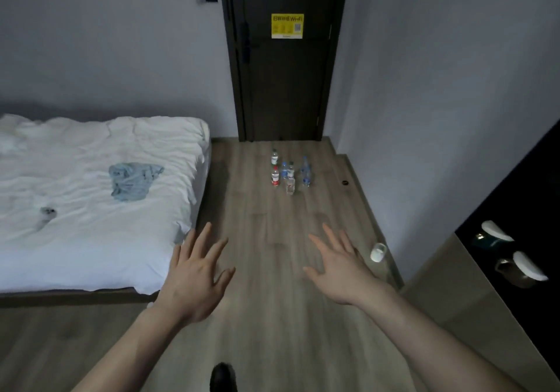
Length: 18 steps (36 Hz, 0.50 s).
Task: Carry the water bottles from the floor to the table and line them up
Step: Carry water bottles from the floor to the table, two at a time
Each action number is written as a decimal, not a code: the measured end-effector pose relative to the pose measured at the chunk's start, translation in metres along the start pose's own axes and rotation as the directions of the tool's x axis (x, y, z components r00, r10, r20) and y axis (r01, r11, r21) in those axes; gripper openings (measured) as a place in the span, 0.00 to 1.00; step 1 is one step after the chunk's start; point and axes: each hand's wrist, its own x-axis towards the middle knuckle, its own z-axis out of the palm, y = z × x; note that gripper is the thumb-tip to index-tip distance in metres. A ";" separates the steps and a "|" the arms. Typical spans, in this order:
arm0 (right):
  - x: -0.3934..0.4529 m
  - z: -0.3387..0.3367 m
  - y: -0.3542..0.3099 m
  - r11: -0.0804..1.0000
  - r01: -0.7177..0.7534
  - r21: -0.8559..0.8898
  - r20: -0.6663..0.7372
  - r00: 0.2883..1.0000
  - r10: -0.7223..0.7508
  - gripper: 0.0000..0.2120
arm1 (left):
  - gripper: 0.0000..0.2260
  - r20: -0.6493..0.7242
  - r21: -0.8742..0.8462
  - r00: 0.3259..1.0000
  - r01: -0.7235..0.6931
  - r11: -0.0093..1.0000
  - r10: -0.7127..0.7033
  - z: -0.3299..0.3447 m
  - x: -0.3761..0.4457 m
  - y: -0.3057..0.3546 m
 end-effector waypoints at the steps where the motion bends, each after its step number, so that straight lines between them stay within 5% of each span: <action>1: 0.015 -0.001 -0.005 1.000 0.004 -0.004 0.002 1.000 -0.004 0.36 | 0.41 0.008 0.007 1.000 0.005 1.000 -0.005 0.000 0.013 -0.008; 18: 0.235 -0.033 -0.086 0.994 -0.112 0.010 -0.040 0.993 0.112 0.37 | 0.29 0.082 0.039 0.987 -0.139 0.989 0.136 -0.038 0.267 -0.124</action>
